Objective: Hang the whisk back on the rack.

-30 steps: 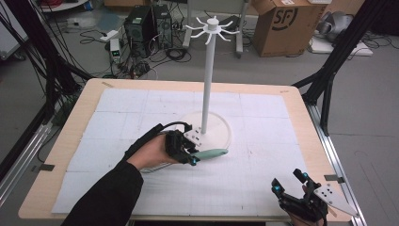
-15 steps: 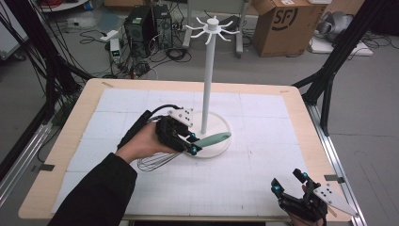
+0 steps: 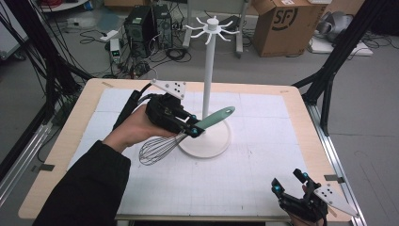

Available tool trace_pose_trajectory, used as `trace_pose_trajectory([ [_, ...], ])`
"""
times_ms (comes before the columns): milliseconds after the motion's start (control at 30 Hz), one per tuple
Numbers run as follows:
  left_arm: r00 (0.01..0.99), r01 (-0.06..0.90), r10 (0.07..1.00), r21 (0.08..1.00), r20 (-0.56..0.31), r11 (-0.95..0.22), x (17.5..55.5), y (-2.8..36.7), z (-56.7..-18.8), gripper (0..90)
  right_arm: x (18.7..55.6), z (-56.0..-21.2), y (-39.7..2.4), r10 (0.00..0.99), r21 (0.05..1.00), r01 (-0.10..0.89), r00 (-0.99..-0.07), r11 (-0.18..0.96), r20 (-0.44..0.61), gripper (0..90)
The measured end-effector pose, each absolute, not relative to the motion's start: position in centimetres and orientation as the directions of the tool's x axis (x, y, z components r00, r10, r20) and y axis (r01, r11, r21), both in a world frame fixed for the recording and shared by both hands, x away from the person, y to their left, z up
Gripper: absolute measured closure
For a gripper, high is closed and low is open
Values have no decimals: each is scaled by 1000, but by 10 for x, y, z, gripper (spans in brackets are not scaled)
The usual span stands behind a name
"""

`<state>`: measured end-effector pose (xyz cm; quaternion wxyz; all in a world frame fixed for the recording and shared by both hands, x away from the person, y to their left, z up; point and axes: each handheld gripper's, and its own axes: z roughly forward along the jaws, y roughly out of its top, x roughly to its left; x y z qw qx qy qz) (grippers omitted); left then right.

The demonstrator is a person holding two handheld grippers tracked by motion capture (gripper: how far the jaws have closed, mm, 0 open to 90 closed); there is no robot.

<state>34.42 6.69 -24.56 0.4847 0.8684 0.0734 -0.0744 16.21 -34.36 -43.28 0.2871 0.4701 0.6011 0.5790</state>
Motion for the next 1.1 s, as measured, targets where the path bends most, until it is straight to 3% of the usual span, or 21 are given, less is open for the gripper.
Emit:
trace_pose_trajectory([
  [567,976,216,62,884,-209,-415,353,88,-174,698,161,-432,-344,895,965,231,-393,-125,211,66],
  [1100,963,268,100,904,-249,-332,374,121,-159,698,161,-433,-345,896,963,235,-390,-128,214,66],
])
